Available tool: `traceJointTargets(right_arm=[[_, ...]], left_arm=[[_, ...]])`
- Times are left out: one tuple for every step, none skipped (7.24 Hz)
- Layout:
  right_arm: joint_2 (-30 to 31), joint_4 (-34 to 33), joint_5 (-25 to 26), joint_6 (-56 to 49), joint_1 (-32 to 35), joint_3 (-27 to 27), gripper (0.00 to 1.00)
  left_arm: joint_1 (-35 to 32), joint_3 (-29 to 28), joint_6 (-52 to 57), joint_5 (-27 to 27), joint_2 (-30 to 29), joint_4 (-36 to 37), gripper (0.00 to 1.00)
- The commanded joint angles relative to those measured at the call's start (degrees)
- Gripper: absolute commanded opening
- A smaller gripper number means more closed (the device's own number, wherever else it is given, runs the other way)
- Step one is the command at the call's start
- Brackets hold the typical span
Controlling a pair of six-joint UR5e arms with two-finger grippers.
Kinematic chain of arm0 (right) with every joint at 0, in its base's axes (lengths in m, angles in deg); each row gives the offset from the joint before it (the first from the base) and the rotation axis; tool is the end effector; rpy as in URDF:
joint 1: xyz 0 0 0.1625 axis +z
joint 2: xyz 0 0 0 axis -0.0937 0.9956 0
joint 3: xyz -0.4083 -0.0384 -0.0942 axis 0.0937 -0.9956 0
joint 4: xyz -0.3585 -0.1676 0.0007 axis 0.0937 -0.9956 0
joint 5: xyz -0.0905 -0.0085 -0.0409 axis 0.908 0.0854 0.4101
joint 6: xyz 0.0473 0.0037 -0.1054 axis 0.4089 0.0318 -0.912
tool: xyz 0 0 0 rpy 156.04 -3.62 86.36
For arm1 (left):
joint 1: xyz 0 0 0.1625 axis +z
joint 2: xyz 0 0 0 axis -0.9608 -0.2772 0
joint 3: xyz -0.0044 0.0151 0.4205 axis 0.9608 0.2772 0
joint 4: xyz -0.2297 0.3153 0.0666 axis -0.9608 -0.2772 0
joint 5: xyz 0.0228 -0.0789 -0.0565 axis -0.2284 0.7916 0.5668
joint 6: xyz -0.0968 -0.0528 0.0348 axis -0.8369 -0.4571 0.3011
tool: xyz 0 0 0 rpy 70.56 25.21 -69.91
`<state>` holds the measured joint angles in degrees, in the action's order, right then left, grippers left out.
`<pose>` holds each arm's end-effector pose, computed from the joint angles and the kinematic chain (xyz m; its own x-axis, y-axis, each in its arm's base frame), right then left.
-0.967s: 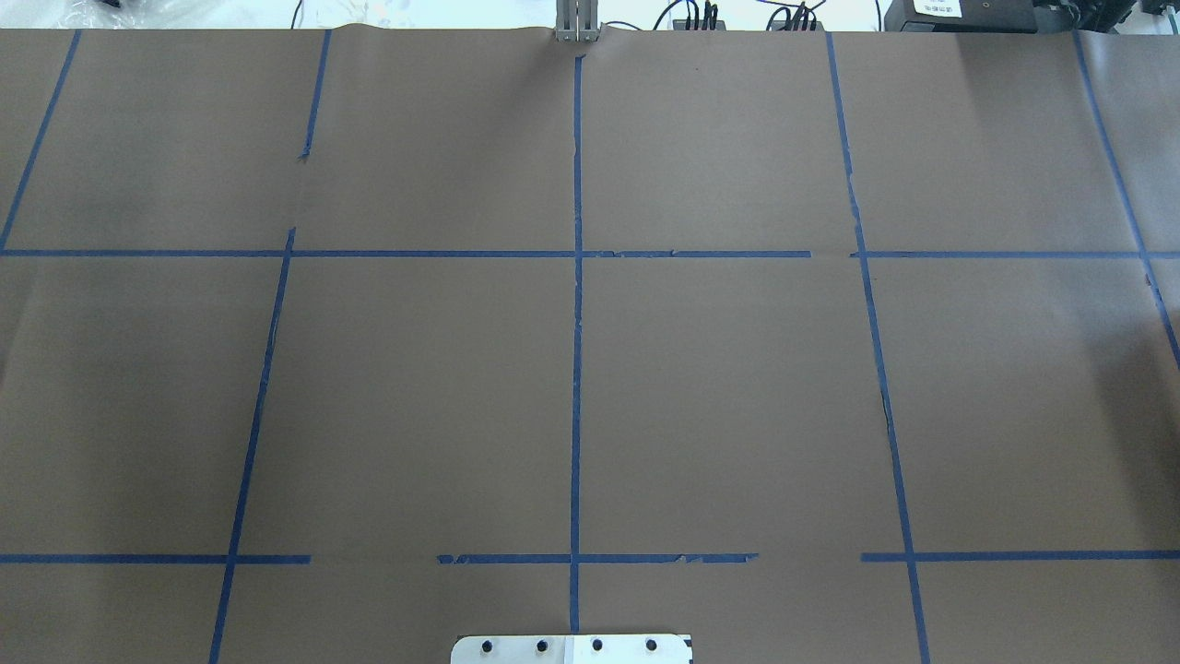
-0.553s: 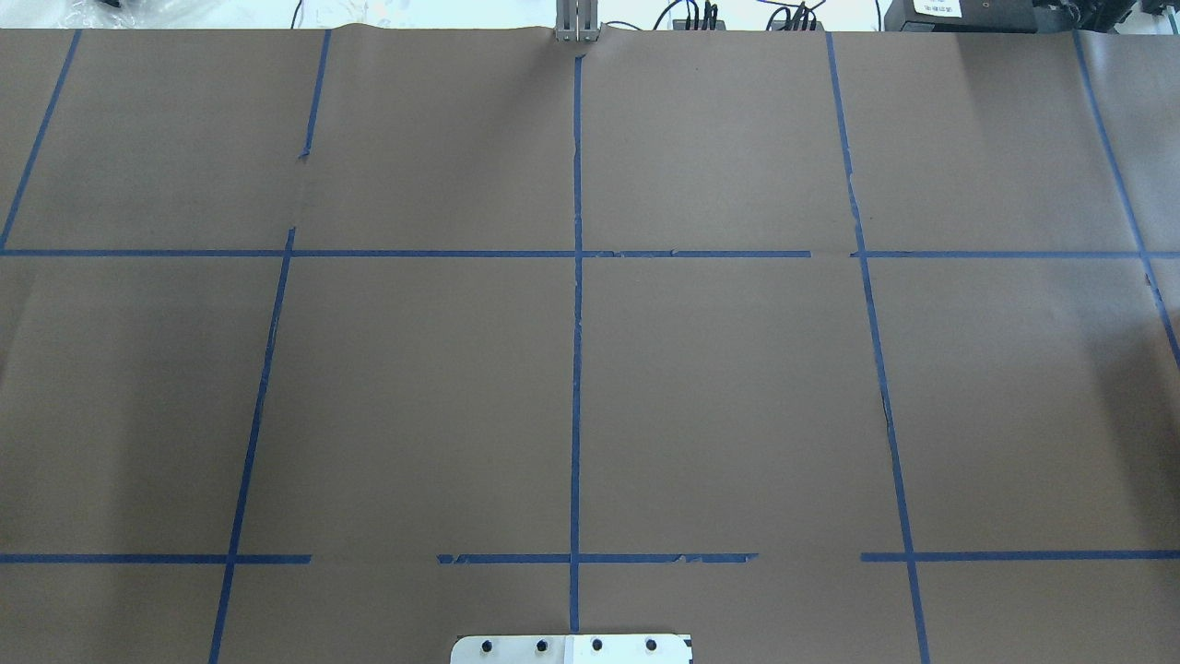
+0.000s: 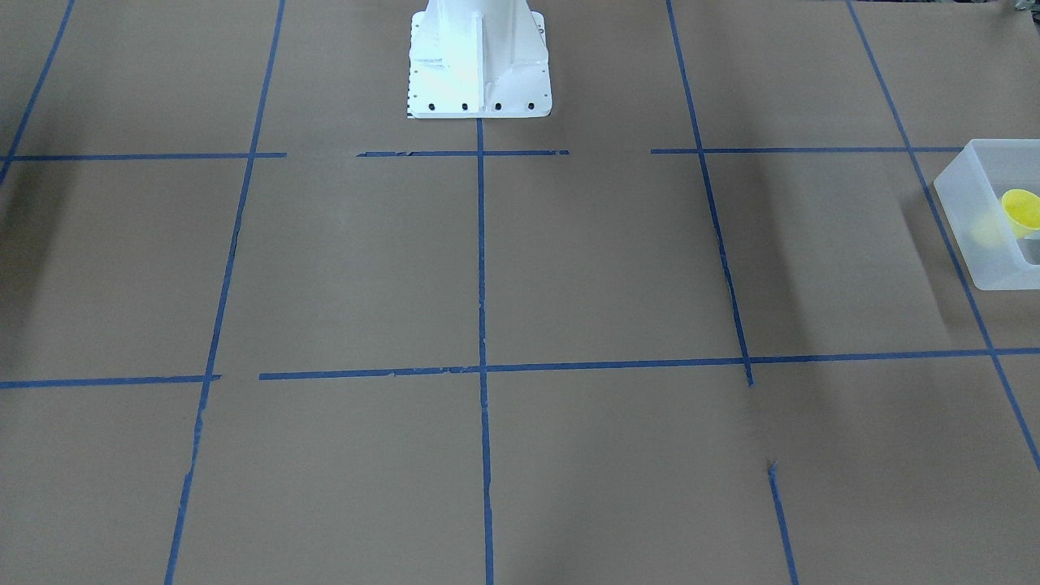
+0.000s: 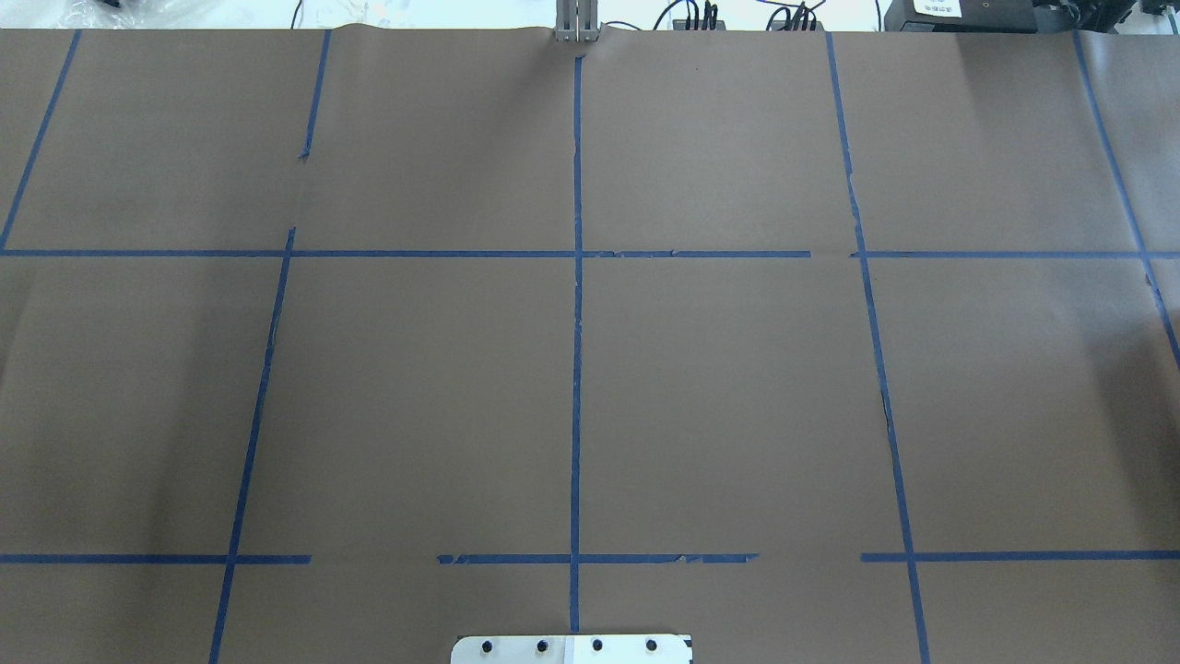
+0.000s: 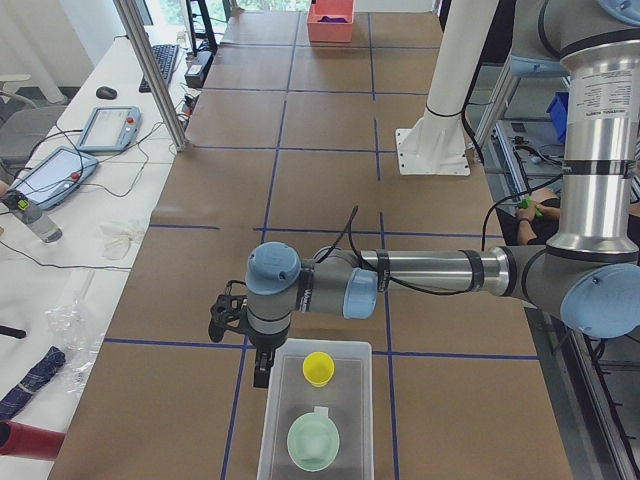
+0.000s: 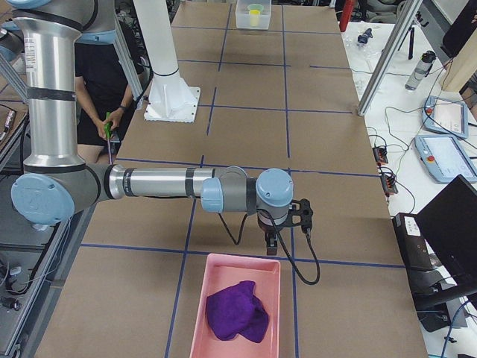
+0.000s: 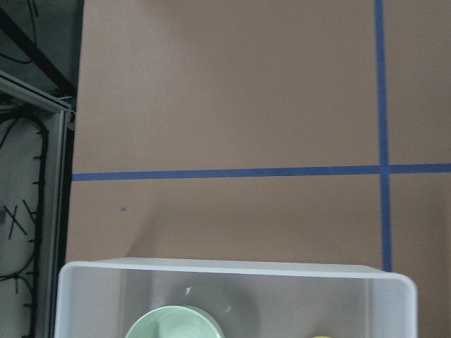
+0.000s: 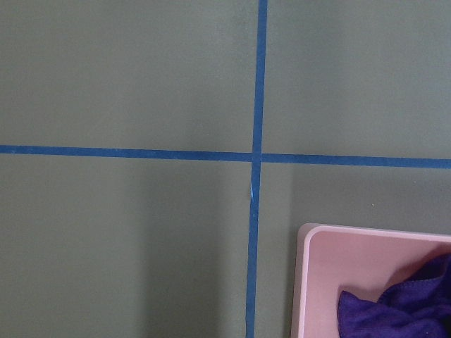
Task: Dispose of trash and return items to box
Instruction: 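Lower the green bowl into the clear bin and open the left gripper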
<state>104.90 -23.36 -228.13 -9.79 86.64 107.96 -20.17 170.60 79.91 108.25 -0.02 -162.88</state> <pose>0.0629 -0.4604 0.6334 0.6639 -0.0294 0.7472 -0.0340 0.9970 0.0694 -0.0926 -0.4627 0.6513 0.7738 0.0316 -0.6327 0.0725 0.9878 0.1380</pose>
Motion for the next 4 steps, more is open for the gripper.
traceJointTargets(right_arm=[[-0.03,0.0,0.08,0.0,0.0,-0.07,1.0],[-0.03,0.0,0.08,0.0,0.0,-0.07,1.0],[0.06,0.0,0.08,0.0,0.0,-0.07,1.0],[0.14,0.0,-0.01,0.0,0.0,-0.07,1.0]], left_arm=[[1.43,1.7,-0.99,3.47,-0.46,3.22,1.0],[1.43,1.7,-0.99,3.47,-0.37,3.42,1.0],[1.43,1.7,-0.99,3.47,-0.46,3.5,1.0],[1.52,1.79,-0.99,3.47,-0.46,3.51,1.0]])
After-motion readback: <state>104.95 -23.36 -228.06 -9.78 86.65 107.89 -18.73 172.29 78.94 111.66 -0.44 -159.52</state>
